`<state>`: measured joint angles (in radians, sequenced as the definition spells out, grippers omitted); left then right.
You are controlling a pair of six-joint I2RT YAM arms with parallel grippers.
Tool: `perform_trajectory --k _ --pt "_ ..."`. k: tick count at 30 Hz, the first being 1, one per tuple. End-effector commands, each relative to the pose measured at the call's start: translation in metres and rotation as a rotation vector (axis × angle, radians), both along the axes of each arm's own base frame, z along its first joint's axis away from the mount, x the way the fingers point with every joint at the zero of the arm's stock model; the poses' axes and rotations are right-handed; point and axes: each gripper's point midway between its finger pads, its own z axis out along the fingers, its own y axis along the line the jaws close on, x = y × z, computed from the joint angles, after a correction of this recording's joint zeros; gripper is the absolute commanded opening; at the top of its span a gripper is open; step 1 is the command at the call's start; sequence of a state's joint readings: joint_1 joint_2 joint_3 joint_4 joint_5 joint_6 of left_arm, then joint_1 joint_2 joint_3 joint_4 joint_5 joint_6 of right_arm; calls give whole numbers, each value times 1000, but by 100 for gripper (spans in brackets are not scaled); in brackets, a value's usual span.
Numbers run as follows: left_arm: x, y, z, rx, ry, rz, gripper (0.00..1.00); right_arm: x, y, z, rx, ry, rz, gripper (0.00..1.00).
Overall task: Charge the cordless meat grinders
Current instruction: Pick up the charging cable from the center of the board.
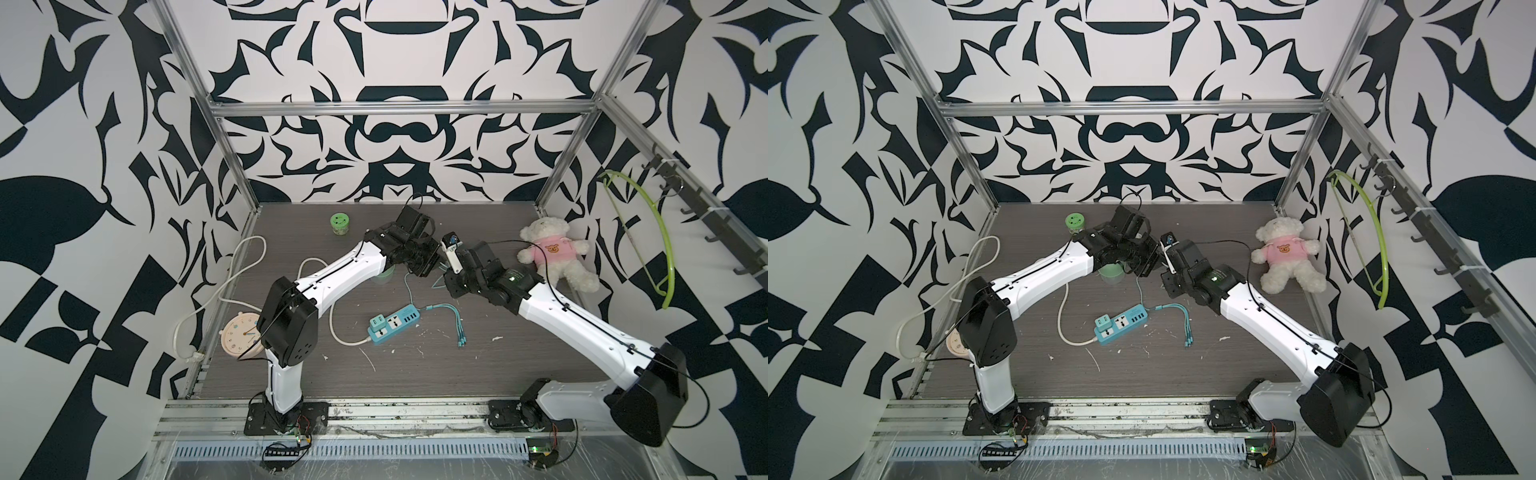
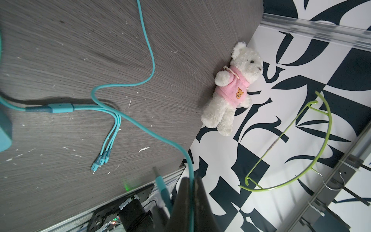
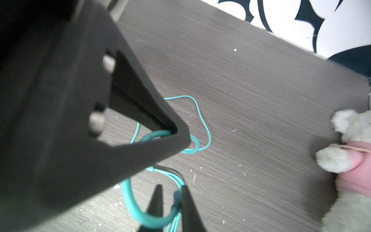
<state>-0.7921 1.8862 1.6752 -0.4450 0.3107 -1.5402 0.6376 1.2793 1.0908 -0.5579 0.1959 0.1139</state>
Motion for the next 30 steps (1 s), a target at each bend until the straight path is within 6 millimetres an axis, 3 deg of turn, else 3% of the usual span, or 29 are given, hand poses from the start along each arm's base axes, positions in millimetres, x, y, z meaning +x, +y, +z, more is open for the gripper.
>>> perform_trajectory --k 1,3,4,8,10,12,16,21,25,30 --pt "-5 3 17 -25 -21 1 0 -2 -5 14 6 -47 -4 0" --pt "-3 6 19 -20 -36 16 0 -3 -3 17 25 -50 0 0" --pt "-1 8 21 -16 -49 26 6 -3 -3 19 35 -53 -3 0" --pt "9 28 30 21 -148 97 49 -7 9 32 137 -57 17 0" --pt "17 48 36 62 -225 154 63 -8 10 37 176 -52 1 0" --pt "22 78 43 134 -328 226 69 -8 13 42 241 -33 -16 0" --pt "23 134 67 290 -605 288 74 -10 21 50 372 13 -43 0" --pt "4 173 88 382 -908 232 77 -12 34 54 527 108 -85 0" --pt "-14 196 77 478 -995 152 78 -11 49 49 647 174 -110 0" --pt "-24 250 49 568 -845 278 78 -11 69 40 669 182 -107 0"
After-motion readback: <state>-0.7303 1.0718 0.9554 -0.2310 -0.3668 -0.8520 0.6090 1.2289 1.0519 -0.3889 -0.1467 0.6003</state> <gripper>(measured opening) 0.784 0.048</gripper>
